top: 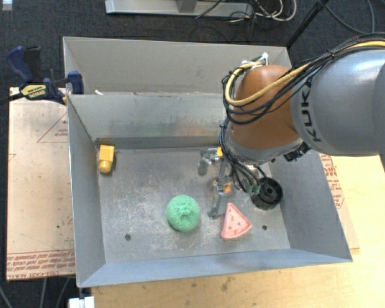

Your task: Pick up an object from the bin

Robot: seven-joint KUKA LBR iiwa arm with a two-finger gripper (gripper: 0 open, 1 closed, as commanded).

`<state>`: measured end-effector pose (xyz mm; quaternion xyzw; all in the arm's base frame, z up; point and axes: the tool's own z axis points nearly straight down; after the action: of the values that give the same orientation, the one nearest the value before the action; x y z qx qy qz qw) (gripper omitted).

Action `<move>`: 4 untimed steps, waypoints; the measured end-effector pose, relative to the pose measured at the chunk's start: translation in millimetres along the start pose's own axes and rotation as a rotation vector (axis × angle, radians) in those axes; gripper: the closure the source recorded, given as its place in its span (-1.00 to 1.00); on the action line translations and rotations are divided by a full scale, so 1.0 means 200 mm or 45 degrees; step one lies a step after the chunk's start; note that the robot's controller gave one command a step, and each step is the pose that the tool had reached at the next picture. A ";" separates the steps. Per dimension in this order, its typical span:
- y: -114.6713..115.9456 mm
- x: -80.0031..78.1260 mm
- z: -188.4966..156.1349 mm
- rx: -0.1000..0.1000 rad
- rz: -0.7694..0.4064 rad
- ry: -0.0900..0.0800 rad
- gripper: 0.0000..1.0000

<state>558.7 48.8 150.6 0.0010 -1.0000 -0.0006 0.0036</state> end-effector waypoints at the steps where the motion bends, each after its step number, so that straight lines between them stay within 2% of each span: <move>1: 0.00 -0.01 -0.02 -0.001 0.001 -0.010 -1.00; 2: 0.06 0.01 0.15 0.001 -0.067 -0.020 -1.00; 3: 0.10 0.07 0.28 0.001 -0.340 -0.005 -1.00; 4: 0.20 0.20 0.39 0.000 -0.051 -0.009 1.00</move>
Offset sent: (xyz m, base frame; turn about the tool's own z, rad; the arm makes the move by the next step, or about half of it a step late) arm -0.0144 0.0279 -0.0806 -0.1256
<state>517.4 88.6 72.4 0.0209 -0.9998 -0.0008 0.0001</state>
